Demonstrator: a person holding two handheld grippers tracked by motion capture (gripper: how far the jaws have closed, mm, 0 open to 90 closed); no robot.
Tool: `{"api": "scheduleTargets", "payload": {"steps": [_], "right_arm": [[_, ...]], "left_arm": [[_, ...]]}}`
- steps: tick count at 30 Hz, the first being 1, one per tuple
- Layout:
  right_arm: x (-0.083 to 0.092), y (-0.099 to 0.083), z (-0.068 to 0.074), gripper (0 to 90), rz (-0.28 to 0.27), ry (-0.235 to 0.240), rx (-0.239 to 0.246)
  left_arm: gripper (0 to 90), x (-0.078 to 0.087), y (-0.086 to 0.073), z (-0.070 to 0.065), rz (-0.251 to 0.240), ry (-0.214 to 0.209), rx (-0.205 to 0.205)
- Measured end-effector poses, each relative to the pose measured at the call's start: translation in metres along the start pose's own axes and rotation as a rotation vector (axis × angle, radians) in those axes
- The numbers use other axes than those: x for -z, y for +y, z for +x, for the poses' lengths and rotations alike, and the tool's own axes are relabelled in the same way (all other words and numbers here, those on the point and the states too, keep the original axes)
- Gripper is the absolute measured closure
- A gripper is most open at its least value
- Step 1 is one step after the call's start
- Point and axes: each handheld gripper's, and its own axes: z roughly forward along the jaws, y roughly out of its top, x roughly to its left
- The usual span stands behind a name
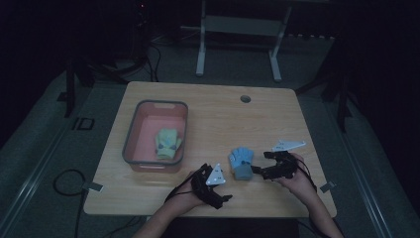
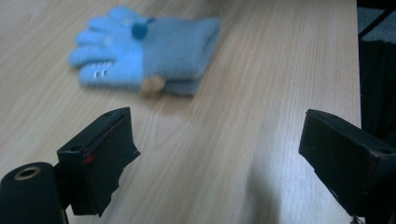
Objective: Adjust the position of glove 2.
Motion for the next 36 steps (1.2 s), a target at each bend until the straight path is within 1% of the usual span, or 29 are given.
{"api": "scheduleTargets", "payload": {"steps": [2,4,5,6,7,8,9,10,11,12,13,16,18,19,20,21,22,23,24,25,26,27,28,30,33,34,36], "right_arm": [[0.0,0.0,-0.002,15.6,0.007,0.008,0.01],[0.0,0.0,-0.005,22.7,0.007,0.007,0.01],[0.001,0.001,-0.006,24.5,0.003,0.011,0.005],[0.001,0.001,-0.006,24.5,0.003,0.011,0.005],[0.001,0.001,-0.008,26.3,-0.004,0.009,0.005],[0.0,0.003,-0.011,30.8,-0.002,0.006,-0.003],[0.0,0.005,-0.013,32.3,-0.005,-0.01,-0.005],[-0.001,0.006,-0.015,34.1,-0.013,-0.019,-0.008],[-0.001,0.008,-0.017,34.8,-0.019,-0.017,-0.011],[-0.001,0.009,-0.018,35.8,-0.026,-0.021,-0.012],[-0.001,0.011,-0.02,38.1,-0.034,-0.03,-0.013],[-0.003,0.016,-0.024,38.2,-0.046,-0.033,-0.016],[-0.006,0.019,-0.026,38.5,-0.046,-0.038,-0.022],[-0.007,0.02,-0.027,39.4,-0.043,-0.039,-0.026],[-0.011,0.022,-0.028,39.5,-0.039,-0.04,-0.03],[-0.013,0.023,-0.029,41.1,-0.035,-0.044,-0.029],[-0.016,0.025,-0.03,41.3,-0.032,-0.049,-0.026],[-0.019,0.026,-0.031,41.2,-0.026,-0.05,-0.027],[-0.022,0.027,-0.032,41.2,-0.023,-0.047,-0.026],[-0.024,0.028,-0.032,41.2,-0.024,-0.045,-0.032],[-0.027,0.028,-0.034,41.2,-0.025,-0.038,-0.036],[-0.03,0.029,-0.034,40.7,-0.02,-0.032,-0.039],[-0.034,0.03,-0.034,40.1,-0.013,-0.032,-0.038],[-0.041,0.031,-0.034,39.0,-0.01,-0.018,-0.039],[-0.051,0.03,-0.035,36.5,0.006,-0.017,-0.034],[-0.053,0.029,-0.036,34.4,0.016,-0.021,-0.035],[-0.057,0.027,-0.037,33.6,0.023,-0.025,-0.034]], "left_arm": [[10.7,-0.004,0.005,0.001,0.001,-0.001,-0.015],[11.7,-0.008,0.009,0.003,0.002,0.001,-0.031],[11.7,-0.01,0.011,0.004,0.005,-0.001,-0.04],[11.8,-0.01,0.011,0.004,0.005,-0.001,-0.04],[11.8,-0.015,0.015,0.005,0.004,-0.002,-0.047],[12.5,-0.017,0.017,0.007,0.008,0.0,-0.054],[12.9,-0.019,0.019,0.008,0.011,-0.006,-0.063],[14.2,-0.022,0.02,0.009,0.008,-0.002,-0.065],[14.4,-0.023,0.021,0.01,0.007,-0.001,-0.067],[14.4,-0.025,0.023,0.012,0.008,-0.003,-0.073],[14.4,-0.026,0.025,0.012,0.008,0.004,-0.079],[14.9,-0.029,0.031,0.015,-0.005,0.006,-0.09],[15.0,-0.03,0.035,0.016,-0.014,0.01,-0.109],[16.8,-0.031,0.037,0.016,-0.024,0.008,-0.123],[20.2,-0.032,0.038,0.017,-0.024,-0.001,-0.127],[22.2,-0.034,0.041,0.017,-0.019,-0.011,-0.144],[25.0,-0.036,0.042,0.016,-0.012,-0.004,-0.169],[25.4,-0.037,0.044,0.016,-0.004,-0.006,-0.184],[26.1,-0.039,0.044,0.016,-0.006,-0.011,-0.189],[28.9,-0.041,0.045,0.017,0.0,-0.009,-0.202],[29.4,-0.042,0.046,0.017,0.005,-0.006,-0.209],[30.6,-0.045,0.046,0.018,0.0,-0.012,-0.206],[31.1,-0.047,0.046,0.019,0.006,-0.008,-0.207],[31.1,-0.051,0.046,0.02,0.02,-0.006,-0.211],[31.1,-0.057,0.044,0.02,0.042,-0.003,-0.223],[32.5,-0.058,0.043,0.02,0.056,-0.004,-0.233],[33.8,-0.061,0.042,0.02,0.087,0.016,-0.251]]}}
